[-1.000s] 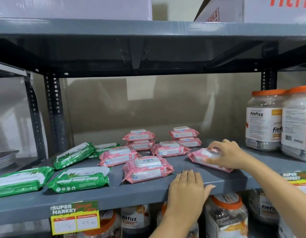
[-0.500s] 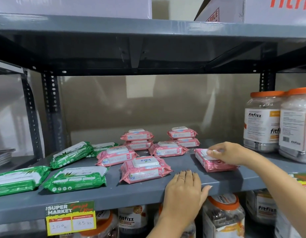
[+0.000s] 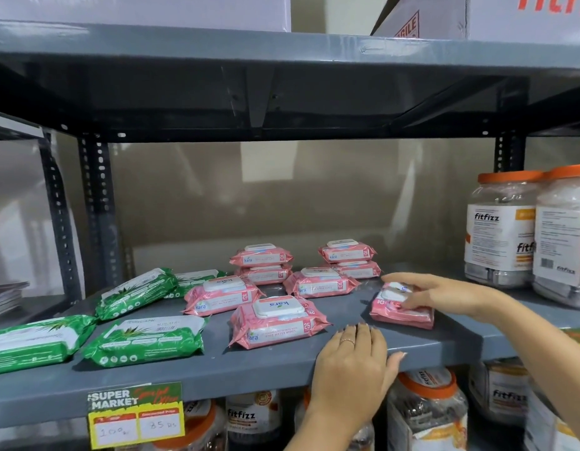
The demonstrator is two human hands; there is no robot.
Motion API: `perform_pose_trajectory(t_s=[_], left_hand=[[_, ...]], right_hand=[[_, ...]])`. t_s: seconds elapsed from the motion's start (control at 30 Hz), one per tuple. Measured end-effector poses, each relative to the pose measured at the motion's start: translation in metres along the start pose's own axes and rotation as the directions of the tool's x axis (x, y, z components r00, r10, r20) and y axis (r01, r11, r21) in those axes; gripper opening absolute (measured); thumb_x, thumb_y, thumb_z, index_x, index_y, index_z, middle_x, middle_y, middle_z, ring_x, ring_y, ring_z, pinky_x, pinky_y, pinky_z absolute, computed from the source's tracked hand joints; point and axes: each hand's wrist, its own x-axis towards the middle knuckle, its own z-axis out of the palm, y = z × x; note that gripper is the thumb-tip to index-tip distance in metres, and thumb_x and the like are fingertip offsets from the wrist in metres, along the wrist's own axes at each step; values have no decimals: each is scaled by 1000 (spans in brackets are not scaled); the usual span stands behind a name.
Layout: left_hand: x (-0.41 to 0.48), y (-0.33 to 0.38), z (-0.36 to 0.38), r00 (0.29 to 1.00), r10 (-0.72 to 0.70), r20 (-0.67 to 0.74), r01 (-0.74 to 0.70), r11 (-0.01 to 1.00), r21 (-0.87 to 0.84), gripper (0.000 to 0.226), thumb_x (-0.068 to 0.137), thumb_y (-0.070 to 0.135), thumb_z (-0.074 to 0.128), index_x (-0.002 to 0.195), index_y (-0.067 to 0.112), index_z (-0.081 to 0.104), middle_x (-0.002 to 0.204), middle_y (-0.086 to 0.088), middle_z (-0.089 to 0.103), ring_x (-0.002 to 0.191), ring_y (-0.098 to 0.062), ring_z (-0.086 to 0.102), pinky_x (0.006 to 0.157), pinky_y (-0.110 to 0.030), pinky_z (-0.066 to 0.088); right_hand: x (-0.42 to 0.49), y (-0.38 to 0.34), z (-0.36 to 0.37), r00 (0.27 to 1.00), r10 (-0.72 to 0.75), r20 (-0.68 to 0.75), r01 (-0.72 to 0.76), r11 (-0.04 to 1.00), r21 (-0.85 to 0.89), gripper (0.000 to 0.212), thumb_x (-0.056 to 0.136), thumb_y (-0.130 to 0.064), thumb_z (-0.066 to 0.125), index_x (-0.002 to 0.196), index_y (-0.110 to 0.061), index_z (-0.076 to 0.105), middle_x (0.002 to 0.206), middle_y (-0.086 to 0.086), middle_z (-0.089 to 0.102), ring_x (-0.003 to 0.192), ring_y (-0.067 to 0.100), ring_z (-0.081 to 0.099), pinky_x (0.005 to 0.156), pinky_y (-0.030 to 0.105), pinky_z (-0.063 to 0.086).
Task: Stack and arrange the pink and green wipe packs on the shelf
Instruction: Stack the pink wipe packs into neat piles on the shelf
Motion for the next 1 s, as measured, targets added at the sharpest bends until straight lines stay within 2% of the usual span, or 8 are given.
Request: perform_pose_trajectory(t_s=[0.17, 0.23, 0.33, 0.47, 0.6, 0.83, 0.93, 1.0], left_hand=[[1, -1, 0, 999, 4, -32, -4, 1000, 14, 50, 100, 51, 35, 101, 19, 73, 98, 1, 73, 88, -12, 68, 80, -25, 53], [0, -1, 1, 999, 7, -42, -6, 1000, 20, 50, 101, 51, 35, 100, 18, 73, 97, 1, 73, 88, -13, 68, 81, -25, 53], [0, 0, 2, 998, 9, -61, -7, 999, 42, 51, 101, 51, 34, 100, 17, 72, 98, 0, 73, 89, -14, 68, 81, -26, 53], [0, 0, 5, 998, 9, -66, -7, 999, 35, 49, 101, 50, 36, 100, 17, 72, 99, 0, 73, 90, -15, 68, 80, -26, 53], [0, 0, 5, 998, 6, -57, -4, 999, 34, 49, 101, 50, 36, 101, 17, 72, 101, -1, 73, 91, -15, 68, 81, -26, 53], [2, 1, 1, 1000, 3, -9, -3, 1000, -7, 51, 101, 51, 32, 102, 19, 73, 101, 0, 74, 90, -13, 69, 80, -25, 54], [1, 1, 4, 1000, -1, 0, 1, 1000, 1, 50, 100, 51, 34, 101, 20, 74, 101, 1, 74, 90, -13, 69, 81, -25, 54], [2, 2, 7, 1000, -9, -4, 9, 1000, -9, 49, 99, 50, 35, 99, 20, 74, 99, 1, 74, 89, -14, 69, 82, -25, 54]], right_hand=[[9, 3, 2, 984, -43, -172, -11, 953, -302, 60, 78, -61, 59, 134, -44, 46, 145, -6, 40, 136, 21, 34, 112, 48, 28], [7, 3, -4, 986, -66, -151, 31, 974, -225, 61, 79, -52, 63, 136, -46, 42, 151, -8, 32, 141, 18, 25, 114, 47, 25], [2, 6, -10, 998, -63, -6, 63, 998, -23, 54, 84, -31, 67, 130, -49, 48, 149, -9, 35, 132, 14, 38, 102, 32, 38], [3, 6, -3, 995, -90, -47, 83, 989, -122, 44, 82, -44, 68, 125, -43, 57, 136, -10, 50, 121, 10, 48, 103, 33, 39], [5, -2, 3, 977, -142, -162, 74, 928, -365, 66, 70, -66, 61, 129, -37, 58, 132, -6, 54, 122, 16, 50, 101, 32, 40], [14, -3, 1, 987, -130, -98, 66, 871, -486, 110, 35, -100, 34, 129, -46, 50, 126, -5, 54, 116, 18, 53, 100, 37, 43], [19, -19, -6, 993, -87, -83, 35, 867, -498, 106, 48, -94, 45, 139, -39, 38, 134, -3, 47, 123, 20, 49, 104, 38, 41], [34, -36, -2, 974, -175, -141, 84, 866, -492, 92, 66, -81, 50, 143, -34, 34, 142, -1, 43, 129, 22, 45, 107, 38, 38]])
